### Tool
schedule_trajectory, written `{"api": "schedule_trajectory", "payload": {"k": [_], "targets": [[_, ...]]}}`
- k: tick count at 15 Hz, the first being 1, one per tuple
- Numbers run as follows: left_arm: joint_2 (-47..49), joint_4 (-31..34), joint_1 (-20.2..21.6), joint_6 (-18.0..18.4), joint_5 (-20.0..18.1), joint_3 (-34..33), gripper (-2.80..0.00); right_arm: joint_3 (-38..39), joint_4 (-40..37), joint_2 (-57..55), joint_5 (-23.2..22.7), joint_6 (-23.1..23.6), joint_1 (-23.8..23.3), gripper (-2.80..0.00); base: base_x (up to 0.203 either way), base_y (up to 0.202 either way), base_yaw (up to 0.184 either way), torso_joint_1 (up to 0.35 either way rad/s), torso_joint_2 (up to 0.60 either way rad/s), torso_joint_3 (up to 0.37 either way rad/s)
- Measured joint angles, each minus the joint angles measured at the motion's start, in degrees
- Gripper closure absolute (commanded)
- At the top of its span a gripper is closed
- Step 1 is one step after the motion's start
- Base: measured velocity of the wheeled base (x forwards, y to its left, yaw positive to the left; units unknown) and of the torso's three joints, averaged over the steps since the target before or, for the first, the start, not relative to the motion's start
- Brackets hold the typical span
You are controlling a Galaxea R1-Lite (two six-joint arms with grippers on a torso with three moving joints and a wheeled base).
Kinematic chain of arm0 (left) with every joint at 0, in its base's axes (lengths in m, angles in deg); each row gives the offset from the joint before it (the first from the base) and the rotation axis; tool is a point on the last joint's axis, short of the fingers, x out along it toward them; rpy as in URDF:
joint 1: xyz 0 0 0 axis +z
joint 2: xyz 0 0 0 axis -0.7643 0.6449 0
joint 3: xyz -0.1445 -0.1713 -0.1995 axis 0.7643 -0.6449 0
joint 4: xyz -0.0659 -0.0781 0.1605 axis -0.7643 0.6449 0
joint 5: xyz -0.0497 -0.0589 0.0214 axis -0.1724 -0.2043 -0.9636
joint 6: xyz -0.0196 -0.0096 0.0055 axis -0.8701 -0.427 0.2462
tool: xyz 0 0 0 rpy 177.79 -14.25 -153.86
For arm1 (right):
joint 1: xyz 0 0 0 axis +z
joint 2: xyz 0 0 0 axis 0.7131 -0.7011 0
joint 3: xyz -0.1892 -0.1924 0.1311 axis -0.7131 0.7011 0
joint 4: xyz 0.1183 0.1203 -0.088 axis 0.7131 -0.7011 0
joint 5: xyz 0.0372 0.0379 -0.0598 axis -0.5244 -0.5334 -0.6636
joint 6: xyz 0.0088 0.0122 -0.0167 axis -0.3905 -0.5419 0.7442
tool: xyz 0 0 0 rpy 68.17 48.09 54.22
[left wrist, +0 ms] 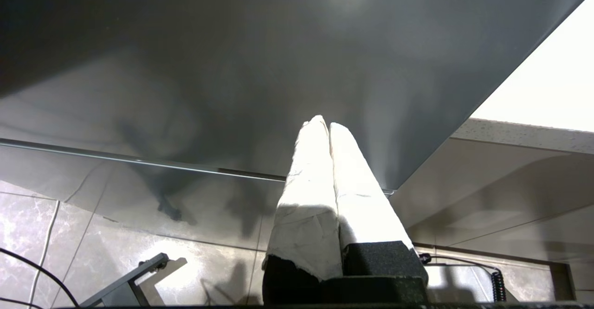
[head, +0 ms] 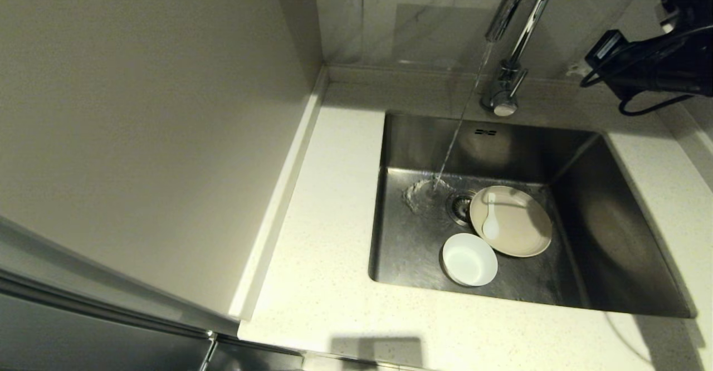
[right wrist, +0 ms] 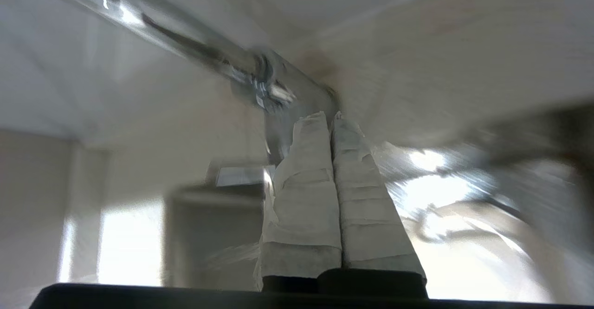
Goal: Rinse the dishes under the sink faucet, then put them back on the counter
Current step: Turn on the faucet, then wait for the water to rinse the bowl
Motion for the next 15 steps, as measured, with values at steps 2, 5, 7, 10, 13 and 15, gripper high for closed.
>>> {"api": "schedule_trajectory", "payload": {"k": [2,5,7,10,13,15], "targets": [[0.0,0.0,0.0,0.0,0.0,0.0,0.00,5.3,-7.0,8.5,2.5,5.6,-1.3,0.00,0.000,0.000,0.000,0.000,0.00,0.000],[0.0,0.0,0.0,0.0,0.0,0.0,0.00,22.1,-13.1,24.3,11.4,18.1,-4.0,0.00,0.000,0.000,0.000,0.000,0.00,0.000],[0.0,0.0,0.0,0.1,0.0,0.0,0.00,34.4,-14.5,35.3,20.6,24.4,-5.4,0.00,0.000,0.000,0.000,0.000,0.00,0.000],[0.0,0.0,0.0,0.0,0.0,0.0,0.00,47.7,-15.6,50.0,33.4,34.2,-6.5,0.00,0.000,0.000,0.000,0.000,0.00,0.000],[0.0,0.0,0.0,0.0,0.0,0.0,0.00,54.1,-15.8,60.5,41.8,44.1,-6.8,0.00,0.000,0.000,0.000,0.000,0.00,0.000],[0.0,0.0,0.0,0.0,0.0,0.0,0.00,57.7,-15.8,66.6,42.5,48.6,-6.9,0.00,0.000,0.000,0.000,0.000,0.00,0.000]]}}
